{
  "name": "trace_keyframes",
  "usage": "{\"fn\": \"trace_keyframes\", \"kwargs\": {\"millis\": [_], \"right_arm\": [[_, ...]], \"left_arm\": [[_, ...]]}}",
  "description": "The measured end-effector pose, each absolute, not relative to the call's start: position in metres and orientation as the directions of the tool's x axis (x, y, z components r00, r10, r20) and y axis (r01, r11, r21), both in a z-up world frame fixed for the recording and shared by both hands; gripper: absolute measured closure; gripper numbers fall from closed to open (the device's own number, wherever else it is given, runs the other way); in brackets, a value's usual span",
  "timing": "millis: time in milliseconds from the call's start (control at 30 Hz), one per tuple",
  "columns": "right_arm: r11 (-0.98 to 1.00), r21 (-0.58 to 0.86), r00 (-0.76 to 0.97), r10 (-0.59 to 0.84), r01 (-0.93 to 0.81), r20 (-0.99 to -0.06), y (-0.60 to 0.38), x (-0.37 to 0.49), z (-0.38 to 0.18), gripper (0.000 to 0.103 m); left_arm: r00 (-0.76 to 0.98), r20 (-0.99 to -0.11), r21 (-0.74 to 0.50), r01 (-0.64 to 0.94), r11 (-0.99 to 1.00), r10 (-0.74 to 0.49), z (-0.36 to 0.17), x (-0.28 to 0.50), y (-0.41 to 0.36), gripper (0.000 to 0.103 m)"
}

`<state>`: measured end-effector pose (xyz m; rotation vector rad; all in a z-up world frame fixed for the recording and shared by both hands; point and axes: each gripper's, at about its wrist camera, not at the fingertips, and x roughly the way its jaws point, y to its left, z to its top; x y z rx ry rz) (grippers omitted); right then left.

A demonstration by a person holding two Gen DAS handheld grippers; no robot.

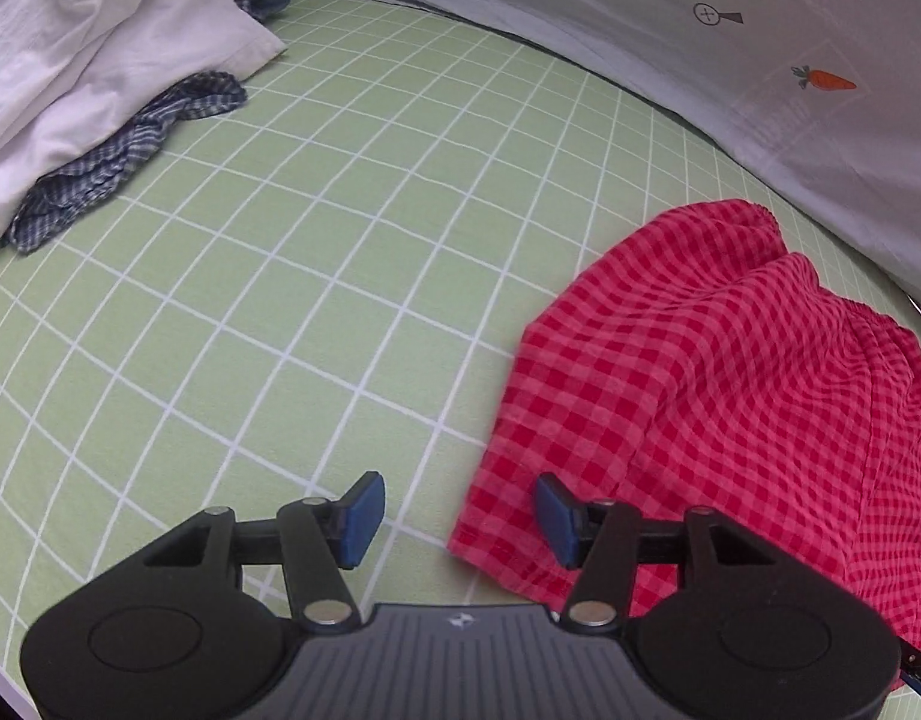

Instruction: Fold clothes

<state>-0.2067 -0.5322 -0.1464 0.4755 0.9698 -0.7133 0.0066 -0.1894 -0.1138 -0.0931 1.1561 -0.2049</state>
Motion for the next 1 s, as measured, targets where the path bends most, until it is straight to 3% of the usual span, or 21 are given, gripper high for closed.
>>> {"fn": "trace_keyframes", "kwargs": {"millis": [33,67,100,133,167,500,567,600,633,667,733,1000], "right_arm": [[0.684,0.052,0.364,-0.321,0.727,-0.874,-0.530,-0.204,-0.149,0.078],[0.687,0.051,0.357,-0.312,0.725,-0.880,-0.528,-0.201,-0.152,0.085],[0.694,0.047,0.357,-0.310,0.719,-0.881,-0.526,-0.201,-0.153,0.098],[0.702,0.039,0.360,-0.316,0.711,-0.878,-0.524,-0.202,-0.152,0.100],[0.711,0.034,0.368,-0.321,0.702,-0.872,-0.522,-0.204,-0.150,0.100],[0.721,0.015,0.343,-0.311,0.693,-0.886,-0.514,-0.239,-0.133,0.098],[0.704,0.051,0.367,-0.306,0.709,-0.879,-0.515,-0.242,-0.126,0.076],[0.697,0.056,0.382,-0.322,0.714,-0.866,-0.516,-0.242,-0.121,0.051],[0.693,0.055,0.399,-0.346,0.719,-0.849,-0.518,-0.241,-0.115,0.038],[0.688,0.055,0.415,-0.370,0.724,-0.831,-0.520,-0.241,-0.109,0.035],[0.673,0.049,0.424,-0.405,0.738,-0.810,-0.527,-0.239,-0.103,0.029],[0.593,-0.091,0.257,-0.476,0.800,-0.841,-0.586,-0.241,-0.125,0.023]], "left_arm": [[0.388,-0.897,-0.179,0.118,0.977,-0.211,-0.113,0.006,-0.190,0.051],[0.389,-0.896,-0.179,0.123,0.976,-0.214,-0.112,0.006,-0.190,0.065],[0.391,-0.895,-0.179,0.128,0.975,-0.216,-0.112,0.005,-0.190,0.075],[0.392,-0.894,-0.180,0.134,0.975,-0.218,-0.111,0.005,-0.190,0.097],[0.393,-0.893,-0.180,0.139,0.974,-0.221,-0.110,0.005,-0.191,0.103],[0.399,-0.901,-0.147,0.096,0.984,-0.173,-0.104,-0.007,-0.151,0.103],[0.386,-0.905,-0.159,0.084,0.984,-0.179,-0.107,-0.007,-0.145,0.102],[0.384,-0.905,-0.166,0.081,0.983,-0.184,-0.107,-0.006,-0.144,0.101],[0.390,-0.901,-0.167,0.087,0.982,-0.188,-0.106,-0.005,-0.145,0.094],[0.400,-0.896,-0.165,0.098,0.981,-0.190,-0.103,-0.004,-0.148,0.083],[0.412,-0.890,-0.159,0.123,0.980,-0.196,-0.101,-0.002,-0.157,0.073],[0.418,-0.884,-0.143,0.180,0.973,-0.207,-0.107,0.012,-0.193,0.054]]}}
